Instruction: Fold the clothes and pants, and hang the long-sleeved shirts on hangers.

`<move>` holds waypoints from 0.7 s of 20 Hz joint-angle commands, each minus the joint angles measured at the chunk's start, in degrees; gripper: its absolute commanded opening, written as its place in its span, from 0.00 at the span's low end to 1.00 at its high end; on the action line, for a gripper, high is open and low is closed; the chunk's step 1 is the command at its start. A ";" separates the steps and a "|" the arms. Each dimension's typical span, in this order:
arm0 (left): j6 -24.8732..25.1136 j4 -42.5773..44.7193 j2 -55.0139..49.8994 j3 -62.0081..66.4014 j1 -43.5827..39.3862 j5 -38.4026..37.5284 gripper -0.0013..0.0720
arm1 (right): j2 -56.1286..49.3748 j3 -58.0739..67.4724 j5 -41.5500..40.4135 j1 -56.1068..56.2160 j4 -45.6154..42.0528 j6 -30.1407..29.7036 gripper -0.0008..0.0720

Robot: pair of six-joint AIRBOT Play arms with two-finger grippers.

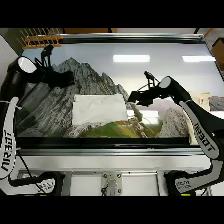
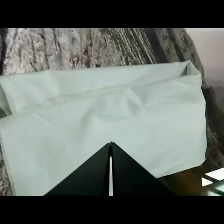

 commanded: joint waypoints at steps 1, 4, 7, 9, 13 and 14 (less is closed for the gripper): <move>0.46 0.26 1.95 -5.66 -3.30 3.65 0.02 | -4.33 -4.55 0.17 -4.33 9.84 -6.56 1.00; 0.48 -0.13 1.86 -5.57 -4.70 4.63 0.02 | -8.55 -4.17 -1.53 -0.70 21.53 -14.34 1.00; 0.44 -0.76 1.86 -5.57 -4.70 5.73 0.02 | -10.78 -2.10 -4.61 4.83 26.49 -16.24 0.99; 0.44 -0.76 1.86 -5.57 -4.68 5.62 0.02 | -11.76 -0.09 -4.94 8.33 26.99 -16.24 0.98; 0.44 -0.74 1.86 -5.57 -4.68 5.38 0.02 | -12.00 2.43 -3.21 11.85 26.53 -20.11 0.13; 0.44 -0.74 1.86 -5.57 -4.68 5.33 0.02 | -11.61 3.58 -2.03 11.23 24.81 -20.00 0.03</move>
